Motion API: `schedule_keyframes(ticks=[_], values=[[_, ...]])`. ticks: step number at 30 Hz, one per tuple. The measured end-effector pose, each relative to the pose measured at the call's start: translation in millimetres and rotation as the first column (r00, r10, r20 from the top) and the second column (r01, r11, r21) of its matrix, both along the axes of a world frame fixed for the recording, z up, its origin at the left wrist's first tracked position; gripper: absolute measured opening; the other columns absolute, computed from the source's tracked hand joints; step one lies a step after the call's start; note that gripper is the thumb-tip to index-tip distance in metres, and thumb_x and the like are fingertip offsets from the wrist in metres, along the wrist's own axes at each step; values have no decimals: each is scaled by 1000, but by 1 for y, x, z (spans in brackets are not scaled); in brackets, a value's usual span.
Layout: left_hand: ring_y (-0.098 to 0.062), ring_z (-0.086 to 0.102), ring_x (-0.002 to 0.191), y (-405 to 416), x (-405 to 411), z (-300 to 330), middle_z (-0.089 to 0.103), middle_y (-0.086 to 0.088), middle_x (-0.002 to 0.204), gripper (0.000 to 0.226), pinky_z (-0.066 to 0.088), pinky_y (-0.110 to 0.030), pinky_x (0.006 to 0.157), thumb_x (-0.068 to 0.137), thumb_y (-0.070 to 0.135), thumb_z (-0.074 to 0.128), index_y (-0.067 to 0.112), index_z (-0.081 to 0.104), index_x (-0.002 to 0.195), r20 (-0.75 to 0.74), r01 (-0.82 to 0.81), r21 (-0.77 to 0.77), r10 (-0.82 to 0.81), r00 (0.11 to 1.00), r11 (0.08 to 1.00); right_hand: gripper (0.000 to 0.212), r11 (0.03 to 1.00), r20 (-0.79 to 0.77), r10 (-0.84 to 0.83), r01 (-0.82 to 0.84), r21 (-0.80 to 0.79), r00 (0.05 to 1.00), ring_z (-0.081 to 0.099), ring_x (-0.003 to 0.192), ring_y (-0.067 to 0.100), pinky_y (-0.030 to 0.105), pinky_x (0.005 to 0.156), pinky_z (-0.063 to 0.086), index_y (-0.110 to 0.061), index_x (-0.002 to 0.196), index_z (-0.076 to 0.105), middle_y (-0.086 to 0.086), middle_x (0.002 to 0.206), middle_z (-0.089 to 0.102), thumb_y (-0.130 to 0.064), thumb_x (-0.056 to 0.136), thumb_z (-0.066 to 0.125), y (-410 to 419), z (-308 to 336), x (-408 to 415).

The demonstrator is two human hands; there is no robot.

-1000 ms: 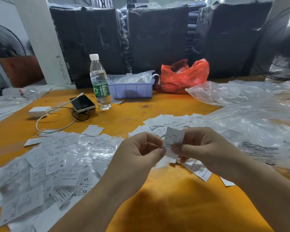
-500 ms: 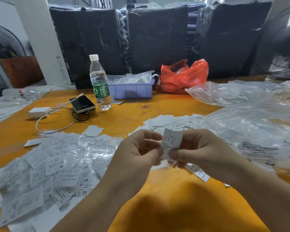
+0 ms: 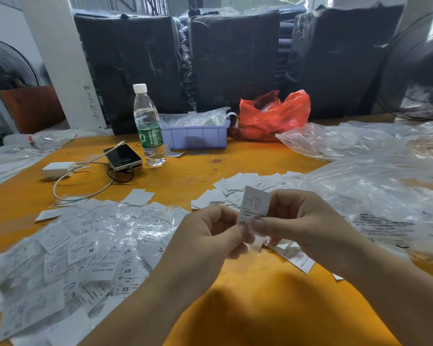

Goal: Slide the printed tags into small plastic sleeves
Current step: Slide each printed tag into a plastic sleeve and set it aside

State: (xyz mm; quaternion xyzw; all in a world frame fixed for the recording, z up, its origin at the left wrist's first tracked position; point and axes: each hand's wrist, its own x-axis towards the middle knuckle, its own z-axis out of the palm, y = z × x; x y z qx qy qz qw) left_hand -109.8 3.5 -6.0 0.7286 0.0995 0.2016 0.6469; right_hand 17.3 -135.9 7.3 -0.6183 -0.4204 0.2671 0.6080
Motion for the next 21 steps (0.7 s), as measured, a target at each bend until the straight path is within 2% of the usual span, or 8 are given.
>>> schedule_keyframes(ticks=[3, 7, 13, 18, 21], values=[[-15, 65, 63, 0, 1, 2, 73, -8, 76, 13, 56, -24, 61, 92, 10, 62, 12, 73, 88, 8, -43, -64, 44, 999, 997, 32, 998, -27, 39, -41, -51, 999, 61, 70, 21, 25, 62, 53, 4, 95, 67, 17, 89, 72, -18, 75, 80, 0, 1, 1], [-17, 65, 64, 1, 0, 4, 74, -8, 76, 13, 58, -32, 65, 94, 8, 58, 10, 71, 92, 3, -101, -74, 101, 995, 992, 23, 994, 39, 56, -52, -94, 998, 59, 67, 21, 26, 64, 52, -1, 80, 70, 18, 77, 67, -22, 76, 78, -1, 1, 1], [-14, 62, 61, -2, 0, 3, 73, -10, 76, 14, 54, -26, 60, 93, 4, 57, 8, 70, 90, -27, -87, -44, 86, 996, 995, 19, 997, 103, 25, -17, -72, 994, 62, 66, 19, 28, 64, 54, -6, 78, 72, 10, 73, 68, -24, 73, 71, -1, 2, 2], [-10, 61, 60, -1, 0, 2, 72, -7, 72, 15, 53, -28, 62, 91, 4, 59, 12, 69, 82, -33, -131, 68, 133, 990, 989, 10, 996, 161, 47, -34, -82, 986, 61, 63, 15, 25, 61, 52, -6, 73, 70, 7, 67, 66, -10, 81, 73, -2, 3, 2], [-9, 62, 61, -1, -1, 2, 72, -4, 72, 14, 52, -27, 63, 89, 7, 61, 14, 68, 80, -38, -111, 129, 117, 992, 985, 11, 996, 173, 35, -20, -89, 984, 60, 62, 16, 27, 60, 51, -6, 73, 68, 5, 65, 64, -16, 78, 69, -2, 2, 2]])
